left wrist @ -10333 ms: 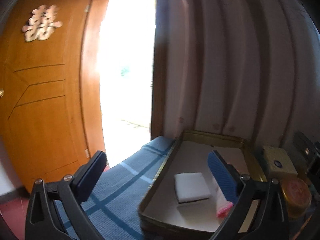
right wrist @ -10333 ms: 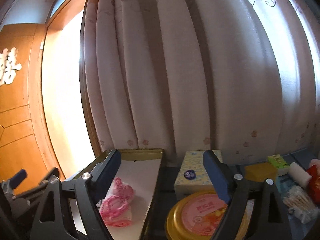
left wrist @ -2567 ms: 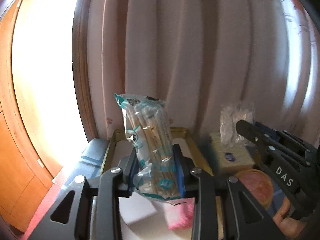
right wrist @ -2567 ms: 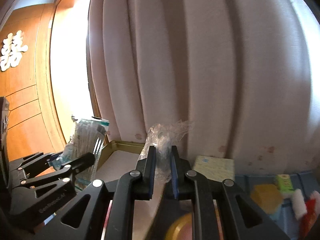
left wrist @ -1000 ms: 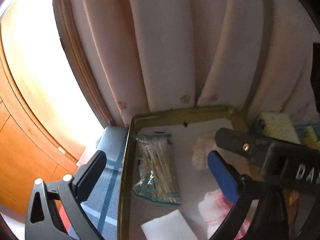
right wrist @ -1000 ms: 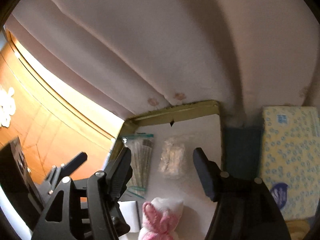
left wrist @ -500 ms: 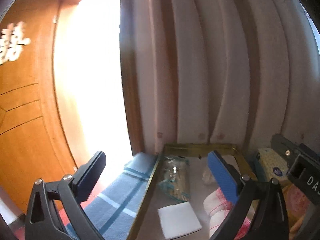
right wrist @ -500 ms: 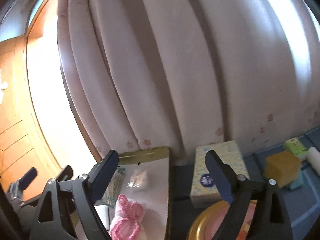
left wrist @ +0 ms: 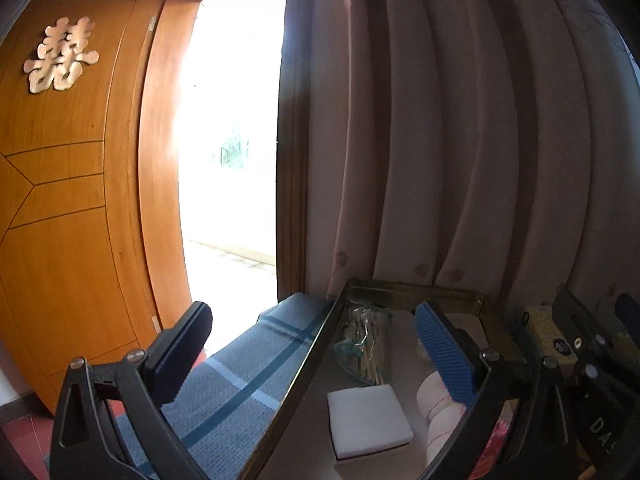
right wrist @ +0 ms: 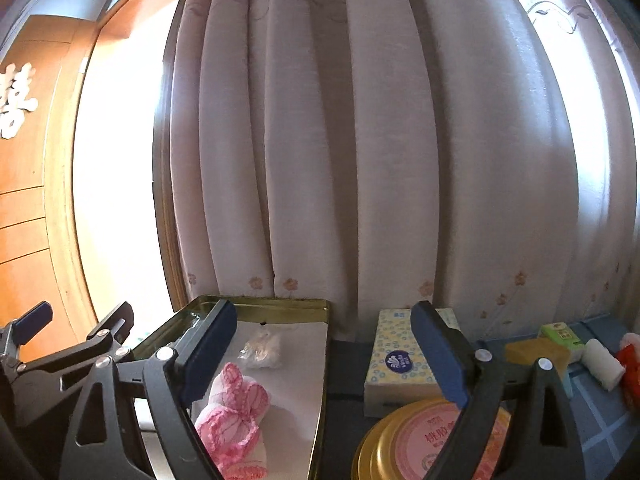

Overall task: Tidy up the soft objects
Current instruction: 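Withdraw both grippers from the gold tray toward the remaining objects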

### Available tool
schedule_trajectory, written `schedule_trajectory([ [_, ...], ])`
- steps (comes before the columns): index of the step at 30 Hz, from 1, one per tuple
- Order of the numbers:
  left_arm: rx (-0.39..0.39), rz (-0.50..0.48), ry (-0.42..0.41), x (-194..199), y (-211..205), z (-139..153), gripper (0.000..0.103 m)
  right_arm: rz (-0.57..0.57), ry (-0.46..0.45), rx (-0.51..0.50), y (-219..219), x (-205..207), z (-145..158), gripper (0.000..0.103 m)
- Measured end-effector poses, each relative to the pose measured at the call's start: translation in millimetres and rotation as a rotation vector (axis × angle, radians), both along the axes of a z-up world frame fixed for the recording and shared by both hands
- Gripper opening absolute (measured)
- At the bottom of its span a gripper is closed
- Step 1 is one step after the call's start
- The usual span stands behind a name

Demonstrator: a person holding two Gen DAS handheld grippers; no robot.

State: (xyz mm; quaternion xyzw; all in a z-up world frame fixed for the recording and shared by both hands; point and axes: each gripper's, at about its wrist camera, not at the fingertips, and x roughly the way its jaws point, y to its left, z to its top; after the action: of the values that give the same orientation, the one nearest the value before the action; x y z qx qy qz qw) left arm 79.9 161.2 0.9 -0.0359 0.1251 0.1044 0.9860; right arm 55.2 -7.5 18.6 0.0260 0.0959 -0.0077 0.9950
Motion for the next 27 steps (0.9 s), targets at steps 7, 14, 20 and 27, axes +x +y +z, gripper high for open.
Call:
schedule_trajectory([
  [7,0.019,0.012,0.032,-4.3,-8.1,-5.5,0.102,-0.004,0.000,-0.009,-4.5,-14.0,-2.3,0.090],
  [14,0.024,-0.005,0.035,-22.1,-24.0,-3.5,0.102,-0.017,0.020,0.014,-23.0,-25.2,-4.8,0.091],
  [20,0.020,-0.037,0.035,-33.3,-40.2,-4.0,0.102,-0.041,0.004,0.031,-45.4,-40.2,-6.7,0.090],
  [27,0.017,-0.086,0.024,-48.2,-64.4,-2.1,0.102,-0.082,-0.053,0.010,-66.1,-61.4,-3.4,0.091],
])
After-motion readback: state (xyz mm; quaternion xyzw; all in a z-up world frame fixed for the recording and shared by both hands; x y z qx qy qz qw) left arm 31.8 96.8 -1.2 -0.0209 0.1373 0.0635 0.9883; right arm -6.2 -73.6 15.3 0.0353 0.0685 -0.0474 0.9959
